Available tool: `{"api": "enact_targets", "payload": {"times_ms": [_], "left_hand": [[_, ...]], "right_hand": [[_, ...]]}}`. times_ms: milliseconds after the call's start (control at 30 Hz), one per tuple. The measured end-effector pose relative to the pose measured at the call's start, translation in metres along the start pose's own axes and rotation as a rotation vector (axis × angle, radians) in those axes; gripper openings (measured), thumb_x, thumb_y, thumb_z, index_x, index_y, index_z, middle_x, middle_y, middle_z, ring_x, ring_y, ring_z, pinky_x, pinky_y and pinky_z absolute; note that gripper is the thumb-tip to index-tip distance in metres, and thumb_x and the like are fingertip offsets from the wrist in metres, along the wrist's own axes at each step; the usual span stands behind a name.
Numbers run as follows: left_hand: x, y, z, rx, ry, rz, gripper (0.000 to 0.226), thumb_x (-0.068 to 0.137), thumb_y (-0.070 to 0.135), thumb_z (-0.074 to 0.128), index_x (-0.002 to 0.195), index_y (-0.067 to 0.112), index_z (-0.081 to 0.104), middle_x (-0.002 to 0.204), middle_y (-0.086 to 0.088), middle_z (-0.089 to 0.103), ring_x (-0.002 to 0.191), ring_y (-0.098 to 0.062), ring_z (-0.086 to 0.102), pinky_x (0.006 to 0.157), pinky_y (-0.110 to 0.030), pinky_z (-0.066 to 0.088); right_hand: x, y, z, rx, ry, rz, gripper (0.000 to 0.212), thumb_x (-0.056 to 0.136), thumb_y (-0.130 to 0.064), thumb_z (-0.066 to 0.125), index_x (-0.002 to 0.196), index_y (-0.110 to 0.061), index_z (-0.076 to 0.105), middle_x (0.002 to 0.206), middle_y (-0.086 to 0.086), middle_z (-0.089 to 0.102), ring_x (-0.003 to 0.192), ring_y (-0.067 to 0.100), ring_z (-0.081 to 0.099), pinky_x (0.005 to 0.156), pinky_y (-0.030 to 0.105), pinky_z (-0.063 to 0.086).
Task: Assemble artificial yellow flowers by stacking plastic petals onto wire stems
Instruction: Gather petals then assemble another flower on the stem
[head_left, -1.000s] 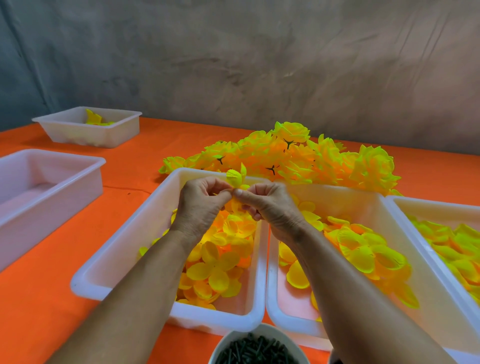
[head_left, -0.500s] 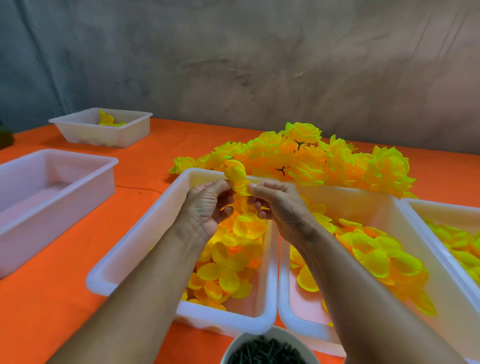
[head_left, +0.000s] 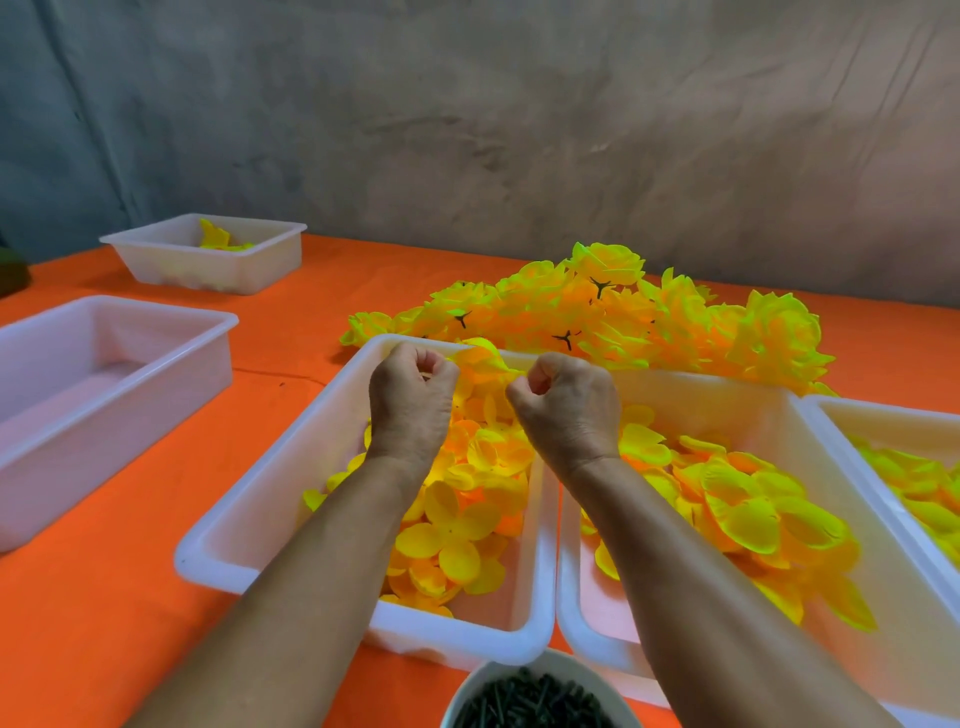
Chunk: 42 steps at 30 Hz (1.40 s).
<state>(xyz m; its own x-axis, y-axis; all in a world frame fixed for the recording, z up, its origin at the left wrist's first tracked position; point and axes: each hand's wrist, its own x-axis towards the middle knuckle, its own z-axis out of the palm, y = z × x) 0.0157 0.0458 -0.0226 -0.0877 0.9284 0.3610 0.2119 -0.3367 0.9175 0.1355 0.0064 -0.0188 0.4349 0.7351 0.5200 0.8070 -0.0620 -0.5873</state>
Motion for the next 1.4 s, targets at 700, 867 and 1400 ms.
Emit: {"api": "enact_targets", "payload": {"times_ms": [700,867,1400], "left_hand": [[0.013,-0.011,-0.008,-0.149,0.353,-0.144,0.011,0.084,-0.001,0.048,0.084,0.009,0.049,0.088,-0.023,0.063,0.076,-0.030,0.062,0.076,-0.050,0.053],[0.010,0.002,-0.007,-0.367,0.284,-0.048,0.033,0.081,-0.012,0.051,0.083,0.021,0.050,0.077,-0.006,0.058,0.064,-0.014,0.056,0.056,-0.023,0.049],[-0.012,0.042,-0.016,-0.424,-0.329,-0.174,0.021,0.084,-0.002,0.060,0.089,0.019,0.061,0.059,0.011,0.064,0.049,-0.004,0.055,0.047,-0.016,0.044]], "right_hand": [[0.010,0.004,-0.010,-0.116,0.072,0.196,0.025,0.088,-0.025,0.054,0.095,-0.005,0.068,0.099,0.018,0.067,0.095,0.038,0.059,0.072,0.037,0.043],[0.004,-0.018,-0.005,-0.125,-0.191,-0.011,0.019,0.081,-0.009,0.060,0.091,-0.014,0.075,0.098,0.014,0.070,0.097,0.034,0.062,0.080,0.037,0.049],[0.010,-0.031,-0.067,0.885,-0.501,0.415,0.012,0.081,-0.005,0.068,0.091,-0.013,0.066,0.075,0.004,0.068,0.062,0.010,0.066,0.055,0.019,0.050]]}}
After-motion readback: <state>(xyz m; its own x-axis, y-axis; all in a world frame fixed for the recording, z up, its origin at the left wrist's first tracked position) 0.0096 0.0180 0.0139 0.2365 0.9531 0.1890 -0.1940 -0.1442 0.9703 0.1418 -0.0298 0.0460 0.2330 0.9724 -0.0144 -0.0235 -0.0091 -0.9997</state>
